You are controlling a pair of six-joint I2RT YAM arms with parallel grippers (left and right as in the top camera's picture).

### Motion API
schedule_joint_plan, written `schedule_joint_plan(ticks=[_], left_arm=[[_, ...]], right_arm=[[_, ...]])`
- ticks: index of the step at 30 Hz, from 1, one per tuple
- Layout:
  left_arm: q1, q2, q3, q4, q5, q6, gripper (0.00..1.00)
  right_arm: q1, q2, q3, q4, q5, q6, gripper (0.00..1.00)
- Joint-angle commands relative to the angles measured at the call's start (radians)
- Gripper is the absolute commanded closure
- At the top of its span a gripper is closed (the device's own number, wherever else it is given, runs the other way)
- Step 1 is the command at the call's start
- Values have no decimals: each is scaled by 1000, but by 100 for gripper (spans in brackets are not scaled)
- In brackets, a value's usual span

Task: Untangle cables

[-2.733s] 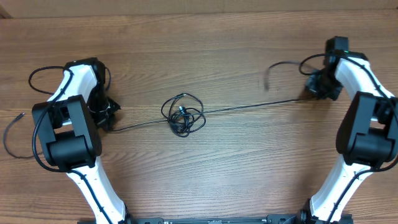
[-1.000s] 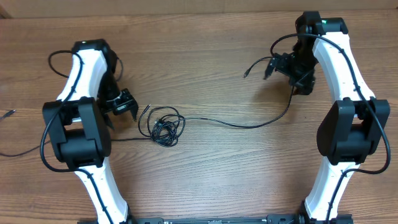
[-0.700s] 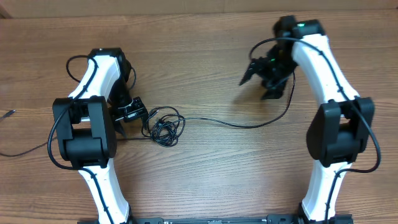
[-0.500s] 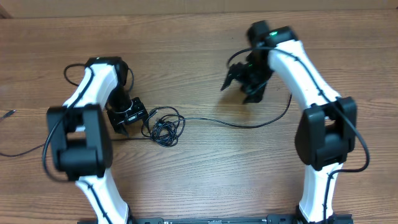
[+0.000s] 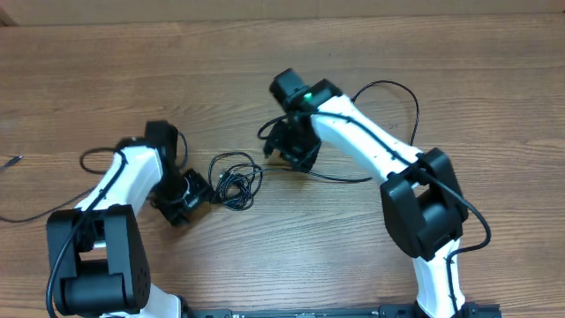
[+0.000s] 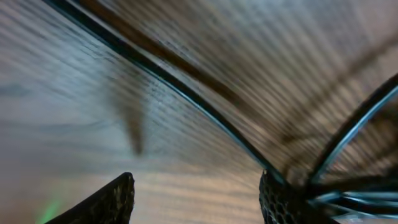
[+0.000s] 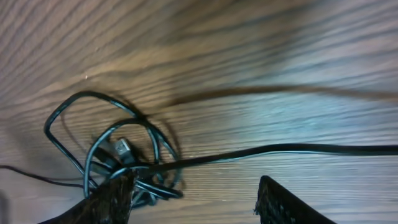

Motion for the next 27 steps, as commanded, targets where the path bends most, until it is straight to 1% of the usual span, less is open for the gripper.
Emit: schedule_joint_plan(ticks=[1, 6, 8, 12, 13, 18, 20, 23, 25, 27], left_arm=[[-13, 3, -54, 59, 50, -76, 35], [-13, 3, -55, 121, 53, -97, 34], [-13, 3, -55, 136, 60, -102, 30], [24, 3, -22, 113, 201, -58, 29], [35, 3, -9, 105, 223, -48, 30], [91, -1, 56, 32, 227, -50, 33], [108, -1, 84, -6, 226, -64, 37], [126, -1, 111, -28, 226, -86, 47], [125, -1, 111, -28, 206, -134, 48], [117, -1, 111, -28, 172, -189, 47]], right_arm=[[45, 2, -22, 34, 70, 93, 37], [93, 3, -30, 101, 123, 93, 38], [104, 3, -30, 116, 130, 93, 37], [110, 3, -30, 123, 149, 92, 37], [110, 3, -30, 123, 159, 92, 37], [110, 3, -30, 123, 225, 92, 37], [109, 3, -30, 123, 239, 92, 37], [109, 3, -30, 124, 243, 92, 37], [110, 3, -30, 129, 249, 92, 39], [109, 3, -30, 133, 262, 92, 40]])
